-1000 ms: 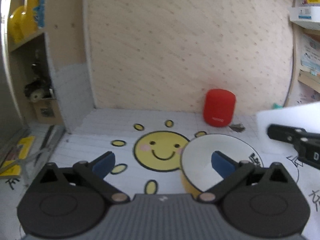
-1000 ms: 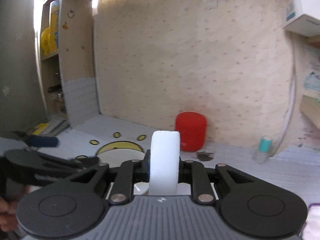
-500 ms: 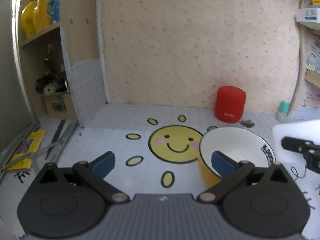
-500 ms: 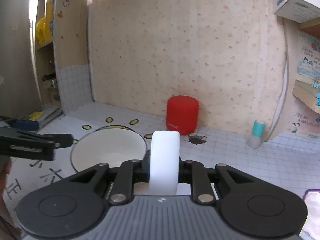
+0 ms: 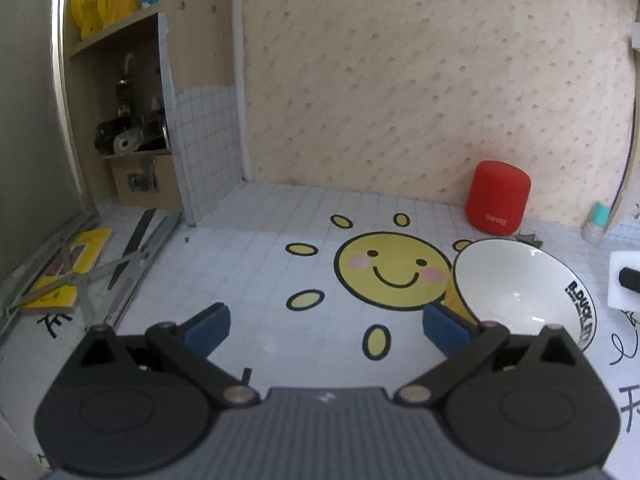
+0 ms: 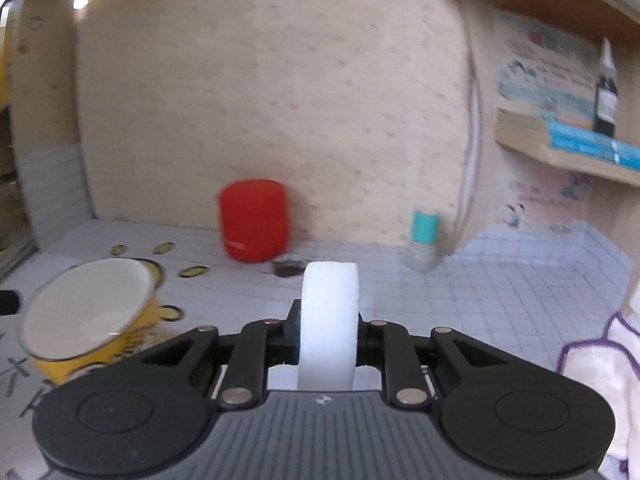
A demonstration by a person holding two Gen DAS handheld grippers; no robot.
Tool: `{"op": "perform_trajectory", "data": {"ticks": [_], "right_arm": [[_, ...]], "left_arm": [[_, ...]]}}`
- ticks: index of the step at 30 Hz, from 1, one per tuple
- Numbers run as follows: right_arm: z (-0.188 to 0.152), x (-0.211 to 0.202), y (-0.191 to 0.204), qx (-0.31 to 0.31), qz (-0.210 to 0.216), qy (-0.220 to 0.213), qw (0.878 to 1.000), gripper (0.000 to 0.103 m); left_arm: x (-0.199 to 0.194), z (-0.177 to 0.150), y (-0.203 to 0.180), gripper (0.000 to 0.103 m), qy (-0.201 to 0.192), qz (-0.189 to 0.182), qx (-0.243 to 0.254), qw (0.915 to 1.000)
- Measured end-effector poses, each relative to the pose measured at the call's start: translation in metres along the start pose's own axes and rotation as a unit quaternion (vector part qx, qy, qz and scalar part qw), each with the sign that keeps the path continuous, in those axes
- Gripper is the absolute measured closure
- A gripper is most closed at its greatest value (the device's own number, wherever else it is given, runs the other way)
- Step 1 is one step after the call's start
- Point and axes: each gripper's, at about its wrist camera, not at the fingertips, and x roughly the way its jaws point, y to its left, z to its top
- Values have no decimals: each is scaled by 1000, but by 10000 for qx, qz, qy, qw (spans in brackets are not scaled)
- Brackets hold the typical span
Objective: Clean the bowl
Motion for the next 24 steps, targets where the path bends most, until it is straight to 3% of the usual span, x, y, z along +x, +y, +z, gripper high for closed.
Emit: {"op": "perform_trajectory", "data": {"ticks": [3, 5, 7, 9, 20, 24], "right_arm": [[-9, 5, -3, -23, -45, 174, 9998, 83], [-13, 2, -7, -58, 19, 298, 9995, 75], [-16, -1, -9, -151, 7, 290, 9995, 53], [-19, -7, -8, -361, -43, 281, 9989, 47], [-19, -34, -14, -373, 22, 60, 9993, 48], [-19, -30, -10, -430, 88, 129, 9990, 64]], "left_arm": [[29, 13, 11, 0, 79, 59, 11, 10000], [40, 18, 15, 0, 129, 79, -9, 9999], [42, 17, 14, 0, 176, 71, -14, 9998], [46, 16, 13, 0, 220, 85, -14, 9997], [78, 24, 26, 0, 347, 110, -217, 9991], [98, 33, 36, 0, 340, 181, -255, 9989]]}}
